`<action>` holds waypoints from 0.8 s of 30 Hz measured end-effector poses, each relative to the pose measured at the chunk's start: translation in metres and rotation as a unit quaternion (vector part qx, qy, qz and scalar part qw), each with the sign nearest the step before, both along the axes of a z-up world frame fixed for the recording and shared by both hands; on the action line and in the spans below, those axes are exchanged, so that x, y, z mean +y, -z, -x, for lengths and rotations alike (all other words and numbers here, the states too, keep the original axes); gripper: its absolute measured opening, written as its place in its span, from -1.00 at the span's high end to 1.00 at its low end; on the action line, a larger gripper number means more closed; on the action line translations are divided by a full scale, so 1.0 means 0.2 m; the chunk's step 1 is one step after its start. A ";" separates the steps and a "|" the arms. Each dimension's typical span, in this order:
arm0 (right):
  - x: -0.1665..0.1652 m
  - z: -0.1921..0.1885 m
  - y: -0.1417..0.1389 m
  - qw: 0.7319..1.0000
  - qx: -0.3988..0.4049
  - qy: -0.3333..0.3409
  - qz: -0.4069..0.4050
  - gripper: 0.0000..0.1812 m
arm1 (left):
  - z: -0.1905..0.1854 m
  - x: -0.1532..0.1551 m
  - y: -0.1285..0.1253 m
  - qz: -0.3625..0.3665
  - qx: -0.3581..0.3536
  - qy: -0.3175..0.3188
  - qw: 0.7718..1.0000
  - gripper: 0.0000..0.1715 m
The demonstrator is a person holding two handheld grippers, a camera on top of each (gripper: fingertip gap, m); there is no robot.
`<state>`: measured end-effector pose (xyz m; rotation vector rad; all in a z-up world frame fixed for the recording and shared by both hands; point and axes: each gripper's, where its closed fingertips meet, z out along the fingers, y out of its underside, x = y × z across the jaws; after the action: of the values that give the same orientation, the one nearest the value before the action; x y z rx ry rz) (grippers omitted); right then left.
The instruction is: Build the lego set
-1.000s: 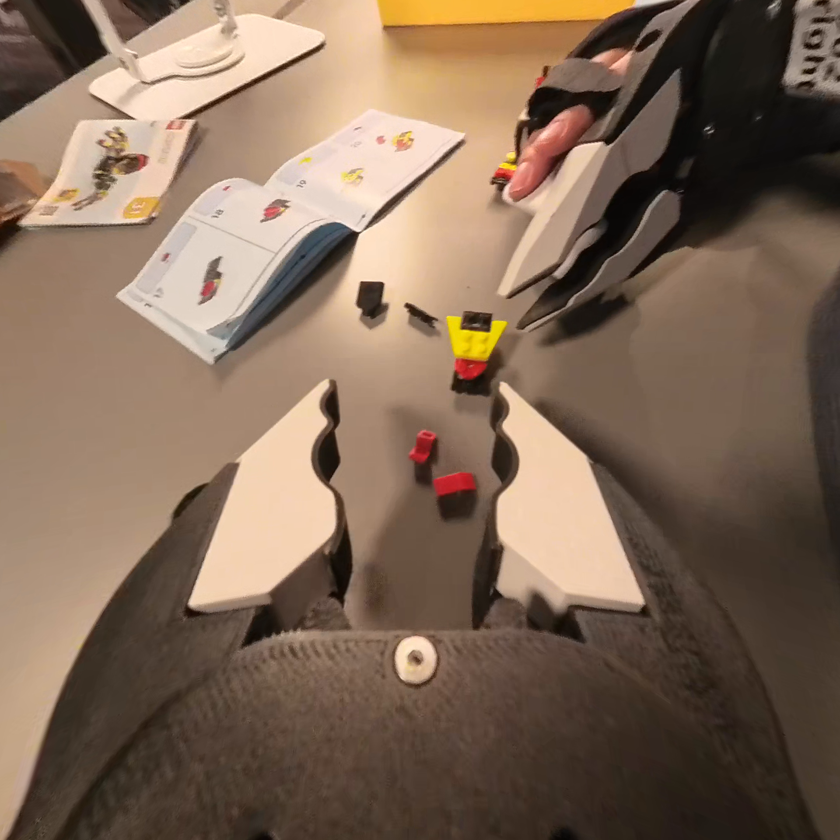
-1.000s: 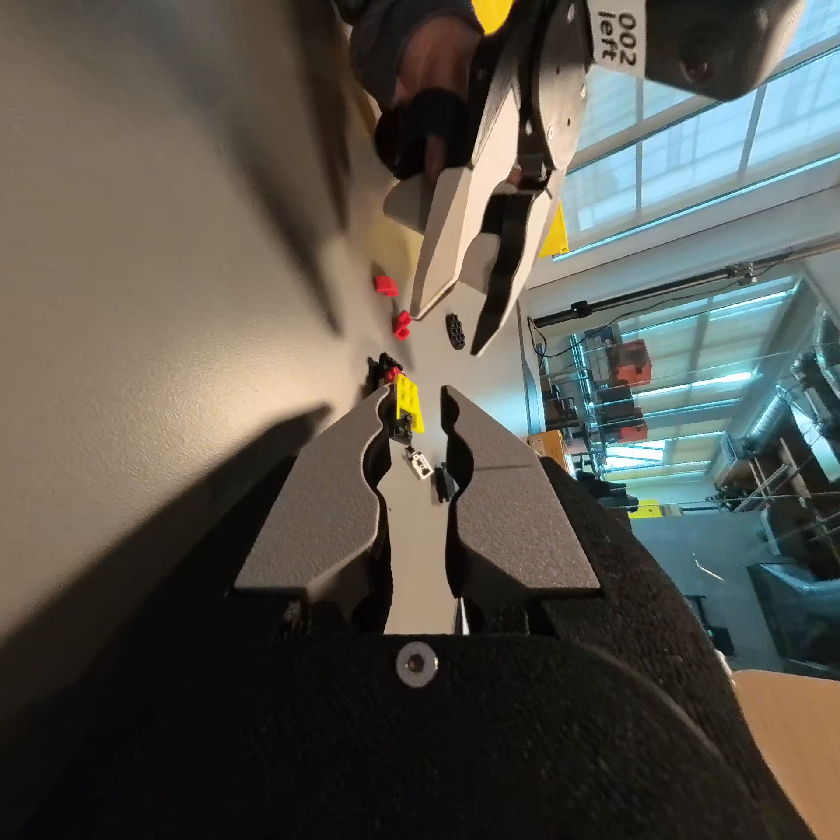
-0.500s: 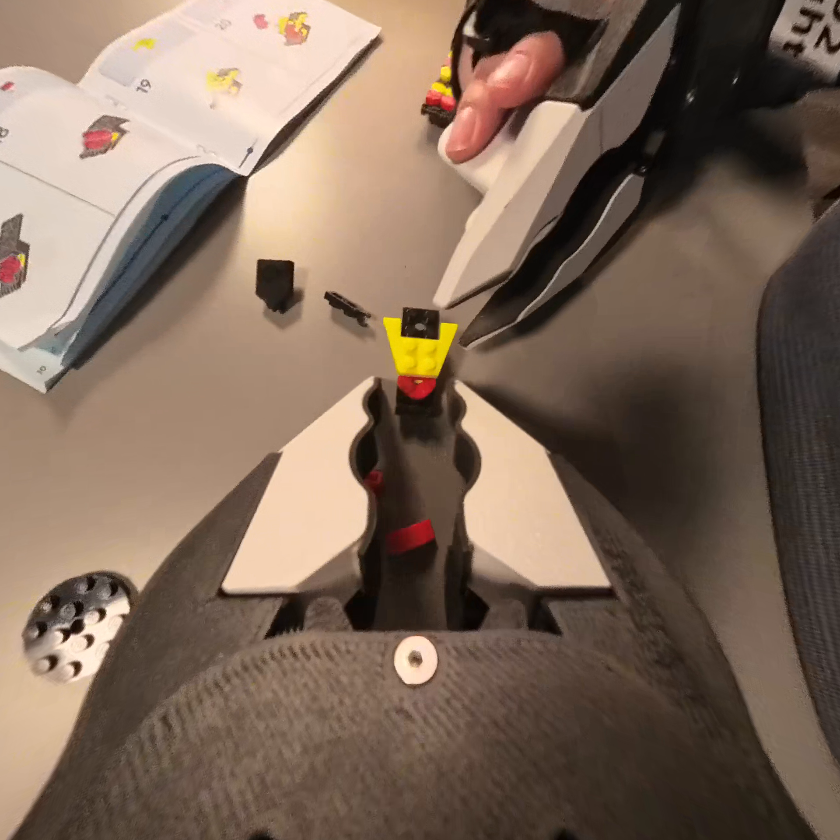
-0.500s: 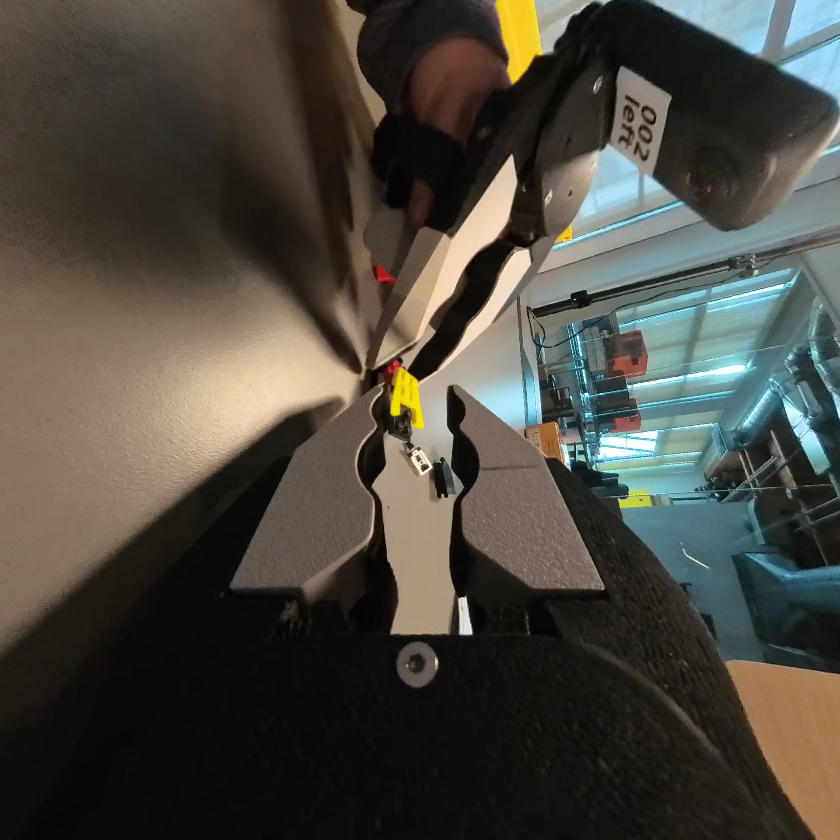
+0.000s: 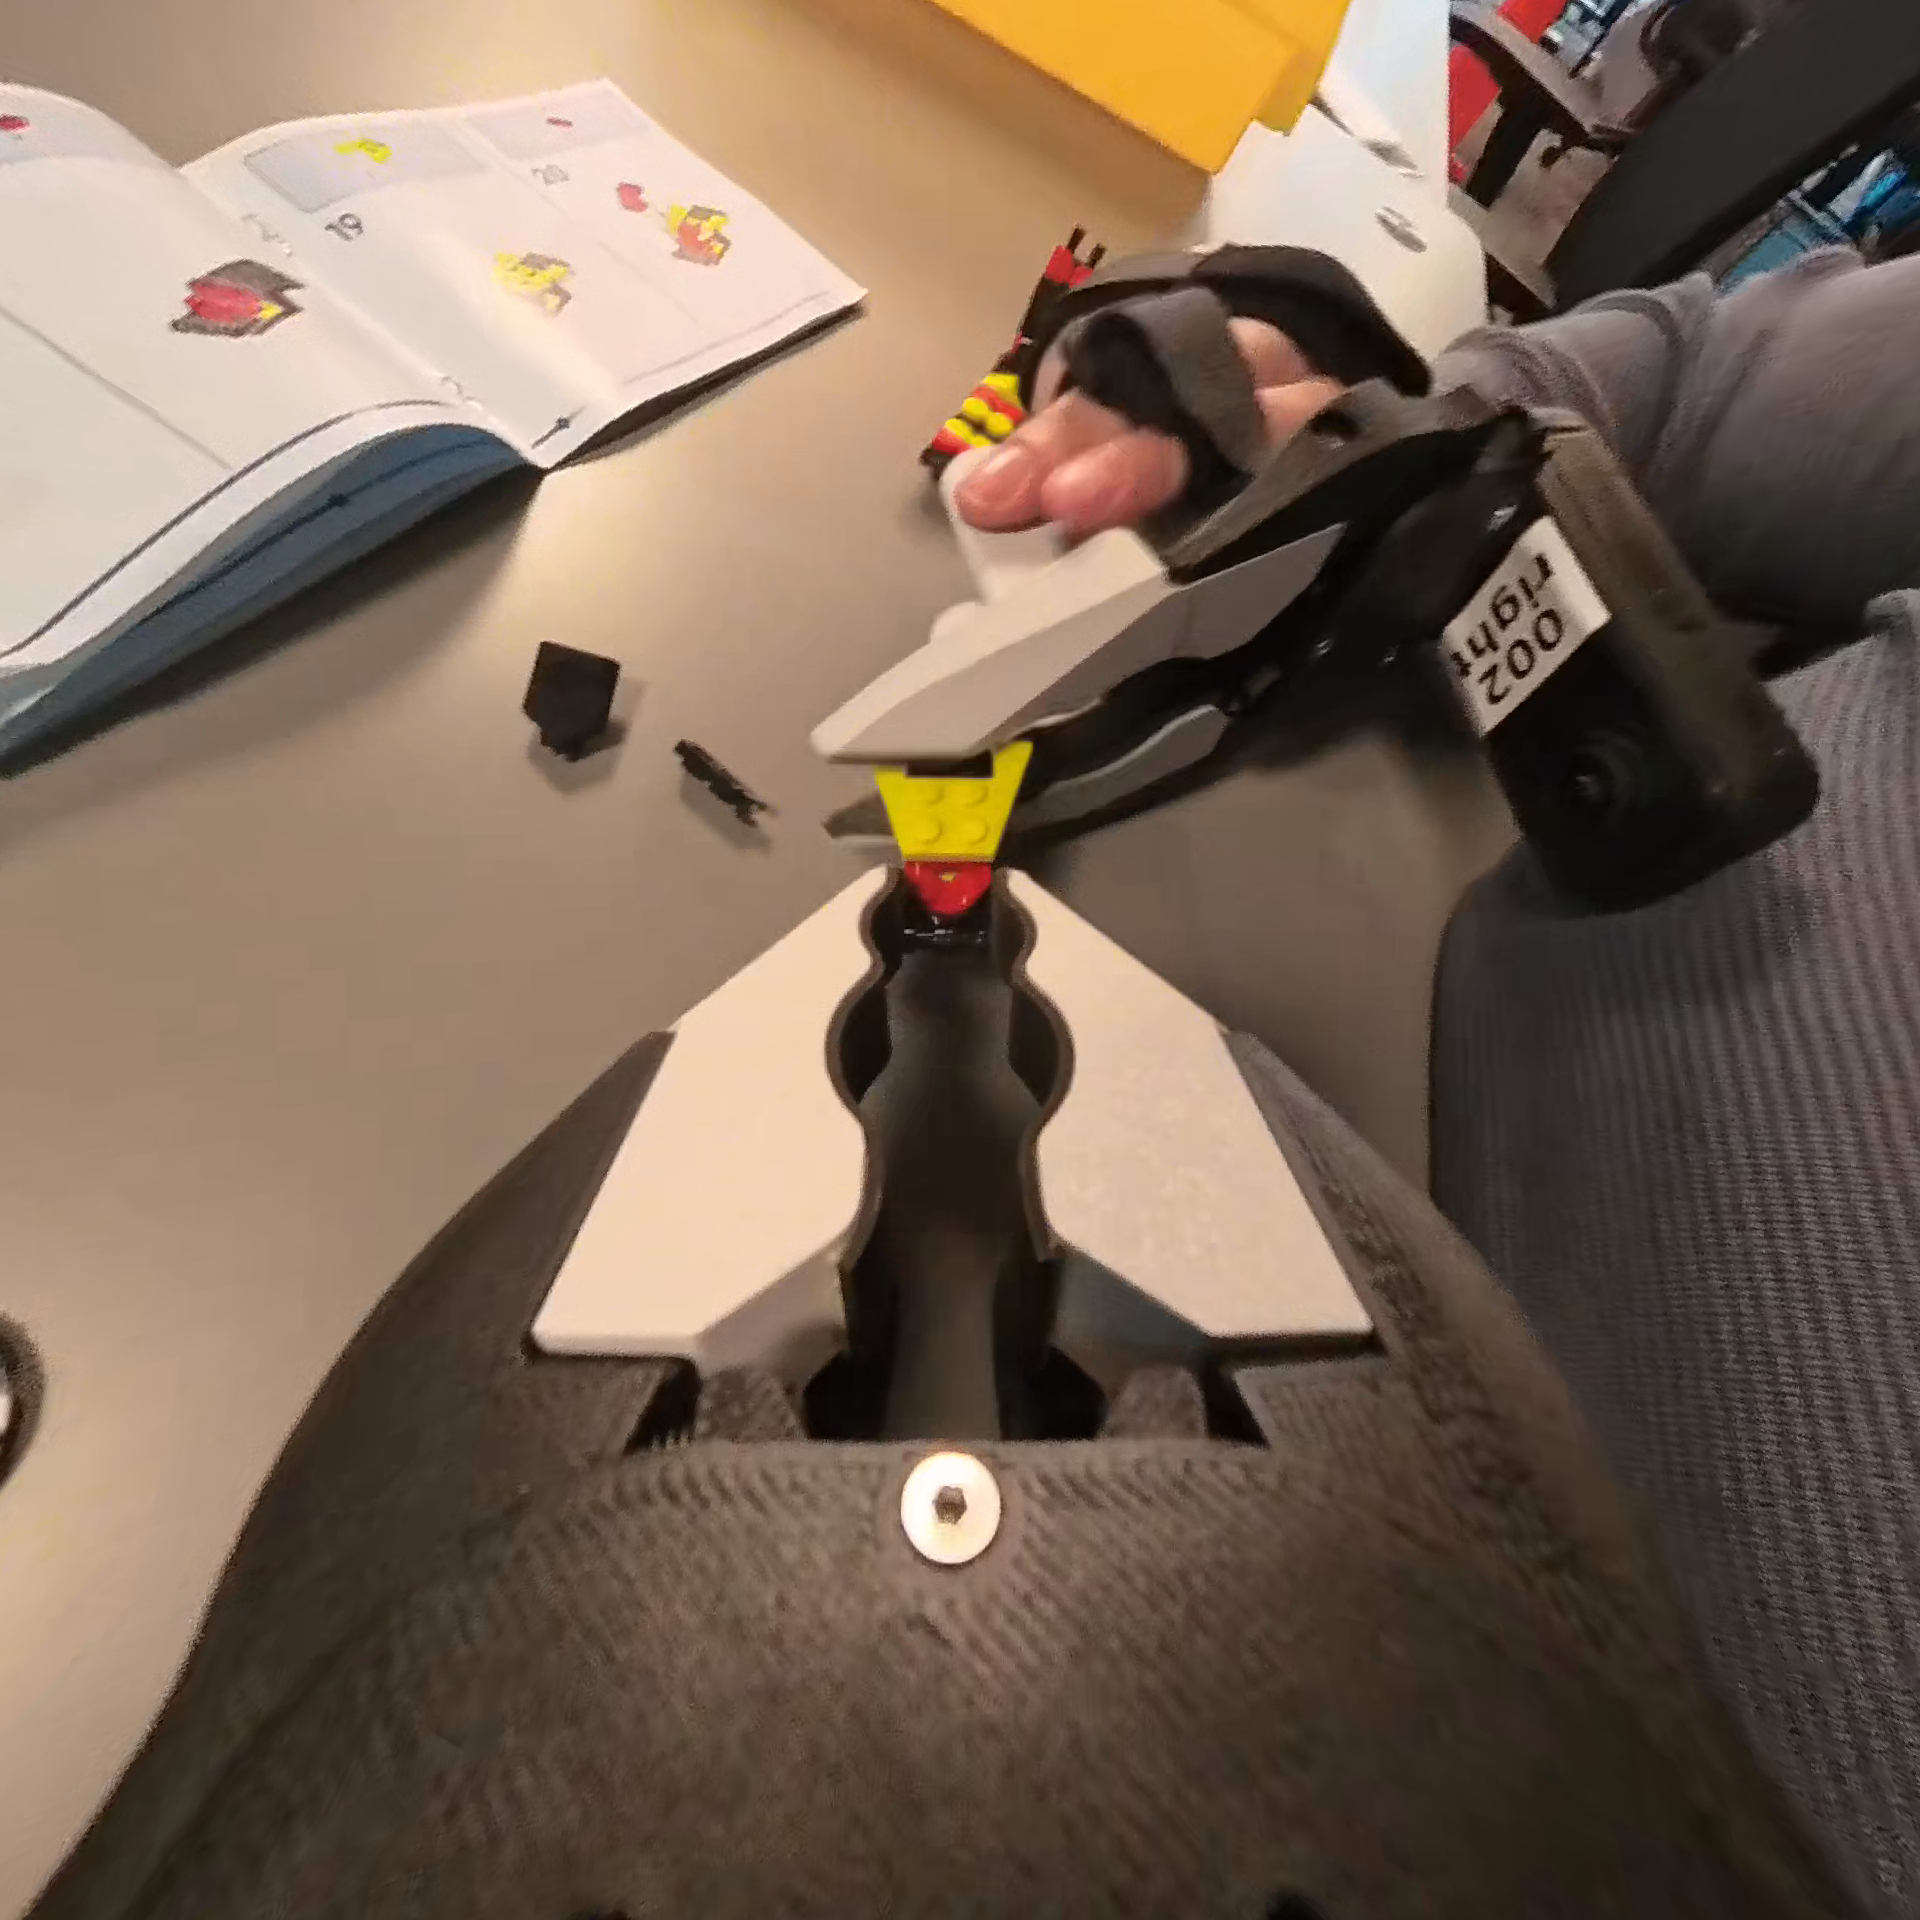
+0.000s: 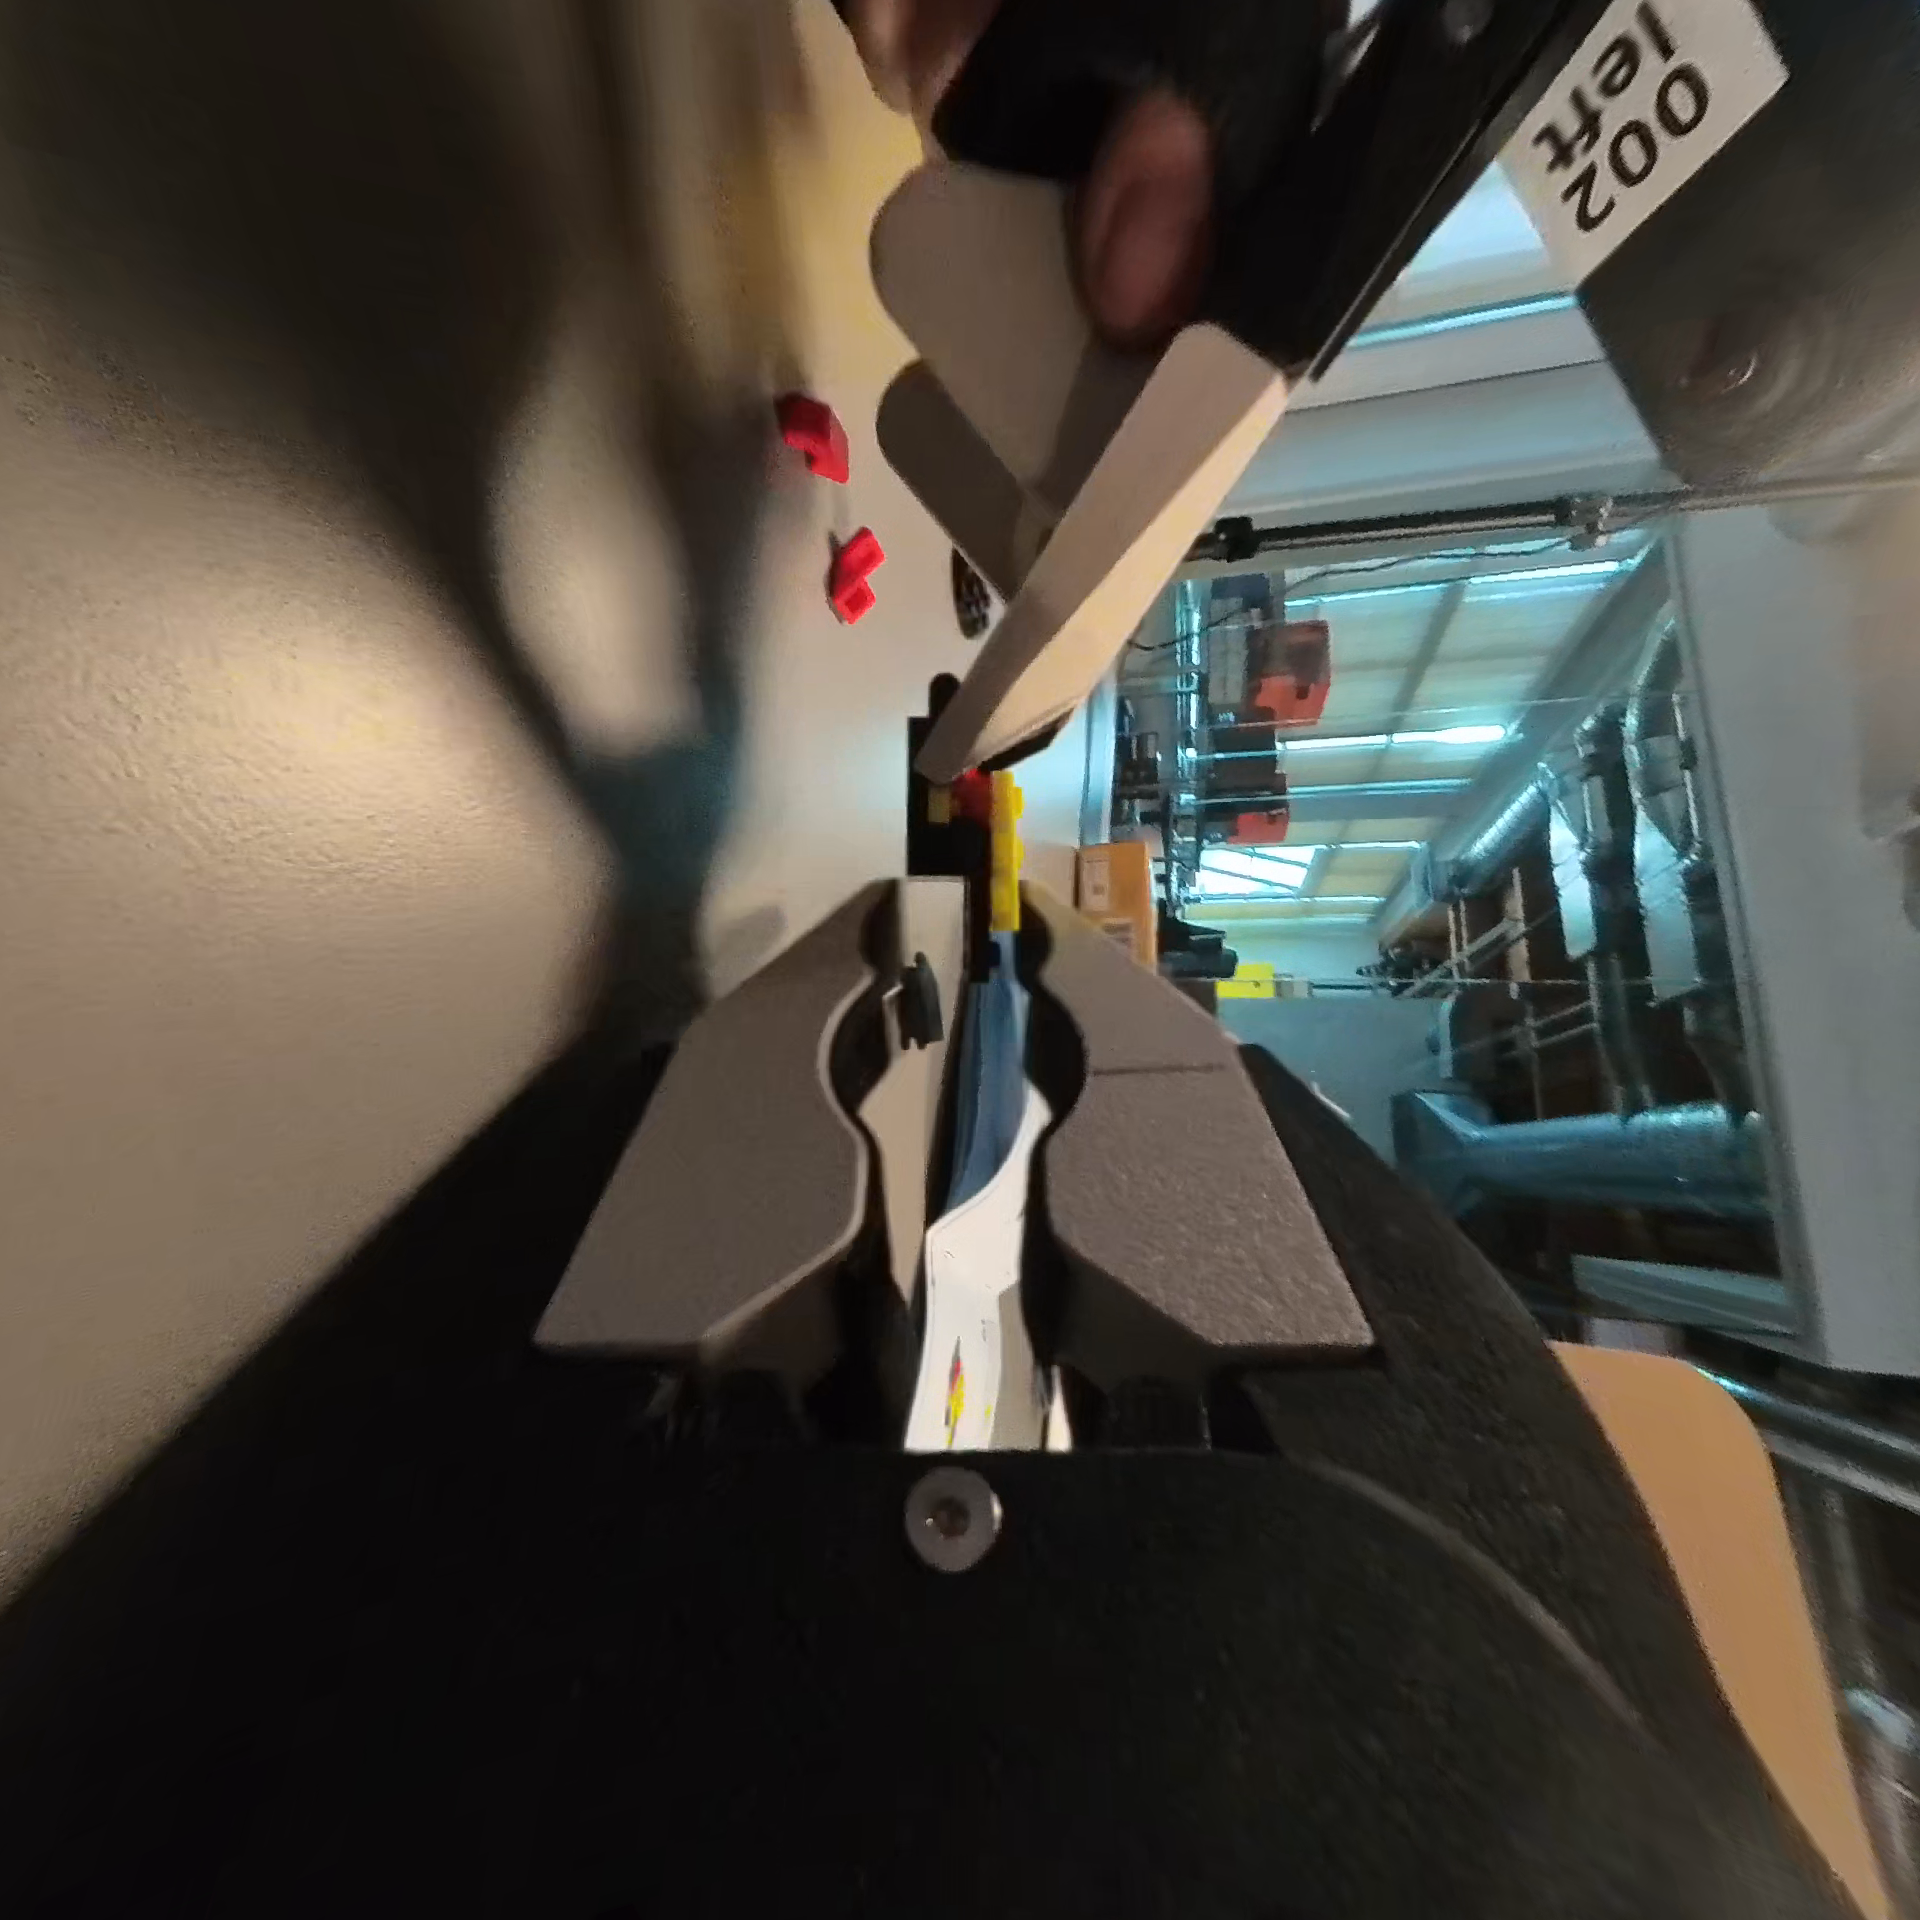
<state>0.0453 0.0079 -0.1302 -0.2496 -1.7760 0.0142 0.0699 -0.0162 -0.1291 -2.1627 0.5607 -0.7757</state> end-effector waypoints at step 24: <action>0.04 -0.01 -0.05 0.999 0.030 0.012 0.000 0.96 | 0.30 -0.19 0.11 -0.025 0.169 0.071 0.983 0.65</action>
<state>0.0475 0.0151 -0.1205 -0.2689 -1.7121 0.0045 0.0098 -0.0545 -0.1510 -2.2382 0.9077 -0.4607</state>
